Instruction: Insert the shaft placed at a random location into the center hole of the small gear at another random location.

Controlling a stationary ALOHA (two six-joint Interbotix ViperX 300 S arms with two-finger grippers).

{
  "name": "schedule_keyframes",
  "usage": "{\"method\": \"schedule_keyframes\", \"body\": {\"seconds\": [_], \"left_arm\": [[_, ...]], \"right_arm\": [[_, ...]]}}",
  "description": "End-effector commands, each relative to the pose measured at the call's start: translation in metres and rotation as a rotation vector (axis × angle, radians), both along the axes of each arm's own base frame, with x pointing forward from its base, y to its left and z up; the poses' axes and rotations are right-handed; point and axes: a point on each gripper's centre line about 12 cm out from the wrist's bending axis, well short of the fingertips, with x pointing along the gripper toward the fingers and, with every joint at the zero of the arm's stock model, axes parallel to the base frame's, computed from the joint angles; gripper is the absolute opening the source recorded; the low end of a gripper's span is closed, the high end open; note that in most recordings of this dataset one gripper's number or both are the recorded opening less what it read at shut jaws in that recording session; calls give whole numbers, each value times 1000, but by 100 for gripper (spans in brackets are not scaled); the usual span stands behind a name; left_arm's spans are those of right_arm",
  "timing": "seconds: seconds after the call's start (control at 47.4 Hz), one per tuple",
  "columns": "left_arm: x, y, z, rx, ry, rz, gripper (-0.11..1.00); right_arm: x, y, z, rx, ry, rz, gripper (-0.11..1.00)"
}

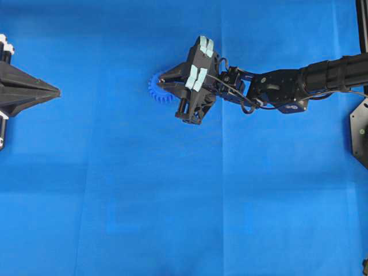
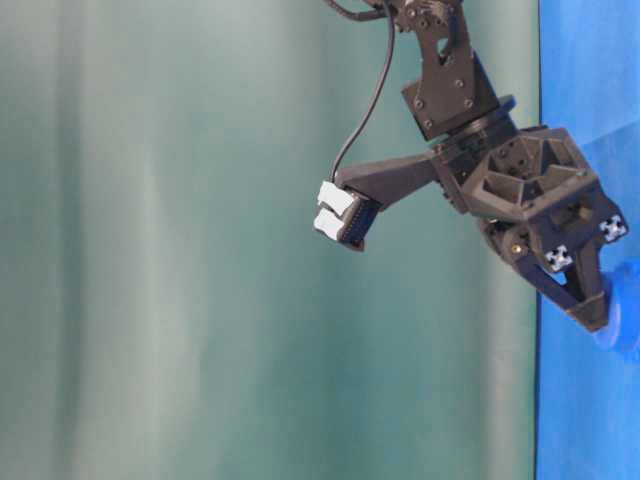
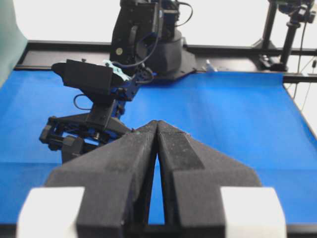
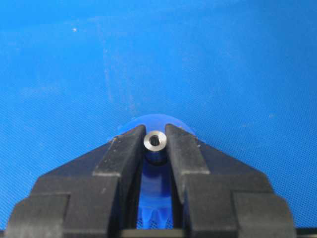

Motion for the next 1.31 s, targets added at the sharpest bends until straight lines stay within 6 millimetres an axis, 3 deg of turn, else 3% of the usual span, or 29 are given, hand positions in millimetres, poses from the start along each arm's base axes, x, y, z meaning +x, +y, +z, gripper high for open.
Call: {"method": "schedule_keyframes", "body": {"seconds": [0.0,0.169,0.253,0.359,0.528,0.57,0.739,1.055,1.287], "left_arm": [[1,0,4,-2,-9,1,0],[1,0,3,-2,-8,0,0],[2,0,3,-2,-6,1,0],[1,0,3,-2,-8,1,0],[2,0,3,-2,-6,1,0],[2,0,3,-2,-5,1,0],[2,0,1,-2,-2,1,0],[2,0,1,-2,-2,1,0],[2,0,2,-2,-3,1,0]], "right_arm": [[2,-1,9,-4,-22,-2,4],[0,-1,7,-5,-16,0,4],[-1,-1,7,-4,-11,-2,10],[-2,0,7,-3,-10,-1,32],[-2,0,13,-4,-26,-2,80],[-2,0,15,-5,-30,-2,85],[-3,0,28,-14,-56,1,76],[-12,3,86,-64,-147,30,77],[-19,5,109,-73,-179,37,77]]}}
